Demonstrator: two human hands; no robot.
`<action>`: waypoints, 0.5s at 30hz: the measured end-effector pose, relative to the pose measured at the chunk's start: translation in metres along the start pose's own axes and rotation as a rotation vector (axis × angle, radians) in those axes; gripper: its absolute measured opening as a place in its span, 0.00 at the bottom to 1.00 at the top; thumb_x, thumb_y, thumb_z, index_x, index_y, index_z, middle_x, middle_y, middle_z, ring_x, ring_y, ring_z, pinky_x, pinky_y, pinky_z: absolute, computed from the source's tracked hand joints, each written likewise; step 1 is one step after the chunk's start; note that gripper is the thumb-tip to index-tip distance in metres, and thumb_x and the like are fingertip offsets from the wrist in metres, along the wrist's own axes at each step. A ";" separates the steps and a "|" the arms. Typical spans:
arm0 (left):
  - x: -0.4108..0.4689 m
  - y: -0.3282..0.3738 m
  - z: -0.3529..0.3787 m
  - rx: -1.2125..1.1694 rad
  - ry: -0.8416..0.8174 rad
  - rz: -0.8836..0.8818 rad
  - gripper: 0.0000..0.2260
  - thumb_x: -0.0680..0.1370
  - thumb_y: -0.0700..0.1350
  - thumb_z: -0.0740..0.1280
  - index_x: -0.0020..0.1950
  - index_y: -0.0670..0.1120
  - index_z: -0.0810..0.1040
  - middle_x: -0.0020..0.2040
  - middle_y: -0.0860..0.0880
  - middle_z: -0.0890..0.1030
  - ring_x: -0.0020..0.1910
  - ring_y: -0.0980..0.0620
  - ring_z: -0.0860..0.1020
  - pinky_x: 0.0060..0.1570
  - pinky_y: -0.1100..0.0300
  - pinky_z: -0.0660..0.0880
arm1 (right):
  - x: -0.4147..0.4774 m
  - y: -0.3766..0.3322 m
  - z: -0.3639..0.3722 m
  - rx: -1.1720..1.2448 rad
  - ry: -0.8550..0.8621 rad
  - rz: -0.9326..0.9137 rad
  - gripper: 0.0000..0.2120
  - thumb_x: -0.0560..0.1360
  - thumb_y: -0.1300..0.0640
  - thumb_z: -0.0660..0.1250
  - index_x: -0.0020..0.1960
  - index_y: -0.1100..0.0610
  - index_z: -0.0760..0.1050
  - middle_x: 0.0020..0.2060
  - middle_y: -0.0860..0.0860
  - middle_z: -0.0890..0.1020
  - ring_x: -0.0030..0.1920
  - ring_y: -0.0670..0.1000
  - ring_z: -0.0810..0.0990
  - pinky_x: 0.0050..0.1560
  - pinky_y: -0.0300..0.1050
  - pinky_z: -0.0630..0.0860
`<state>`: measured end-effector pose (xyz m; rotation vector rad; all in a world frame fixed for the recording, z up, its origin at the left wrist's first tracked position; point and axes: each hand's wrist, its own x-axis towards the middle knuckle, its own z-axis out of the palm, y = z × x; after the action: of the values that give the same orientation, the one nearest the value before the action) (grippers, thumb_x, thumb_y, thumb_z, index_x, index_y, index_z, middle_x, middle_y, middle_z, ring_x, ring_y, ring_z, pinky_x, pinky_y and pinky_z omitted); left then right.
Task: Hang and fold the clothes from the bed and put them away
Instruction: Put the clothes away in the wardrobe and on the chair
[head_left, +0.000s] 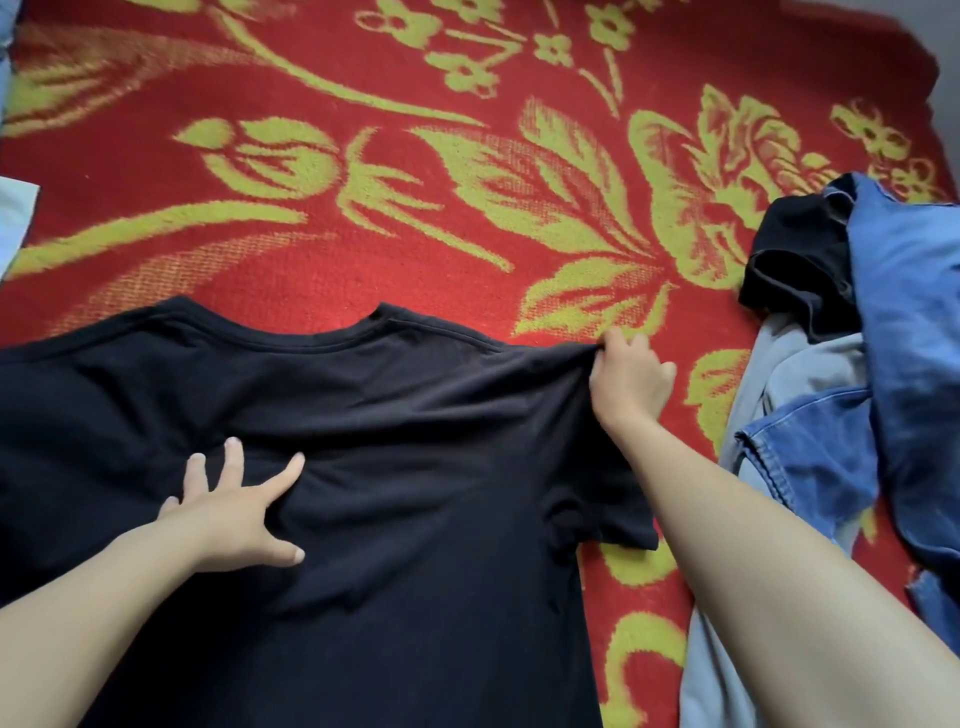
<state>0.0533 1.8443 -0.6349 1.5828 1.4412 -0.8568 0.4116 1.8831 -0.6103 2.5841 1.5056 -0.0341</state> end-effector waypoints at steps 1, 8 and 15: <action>0.000 0.000 -0.001 -0.001 -0.004 0.003 0.45 0.70 0.64 0.67 0.72 0.66 0.35 0.74 0.43 0.29 0.73 0.35 0.34 0.71 0.42 0.51 | 0.003 0.004 0.000 -0.025 0.025 0.062 0.14 0.80 0.58 0.54 0.64 0.55 0.69 0.59 0.59 0.73 0.58 0.60 0.72 0.56 0.53 0.64; 0.001 -0.002 0.005 -0.030 0.046 -0.002 0.44 0.71 0.65 0.66 0.71 0.68 0.34 0.74 0.44 0.29 0.74 0.37 0.34 0.71 0.44 0.52 | -0.029 0.059 0.023 0.593 -0.096 0.499 0.29 0.80 0.41 0.48 0.76 0.54 0.53 0.73 0.61 0.60 0.72 0.60 0.58 0.69 0.56 0.56; 0.022 -0.019 0.021 -0.045 0.153 -0.044 0.46 0.63 0.73 0.65 0.54 0.74 0.25 0.75 0.44 0.31 0.74 0.35 0.37 0.72 0.45 0.52 | -0.097 0.070 0.046 0.520 -0.352 0.591 0.33 0.73 0.52 0.69 0.71 0.64 0.61 0.65 0.62 0.70 0.64 0.62 0.71 0.58 0.49 0.69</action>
<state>0.0378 1.8356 -0.6659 1.6167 1.5976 -0.7362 0.4270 1.7587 -0.6381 3.0825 0.6323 -0.8576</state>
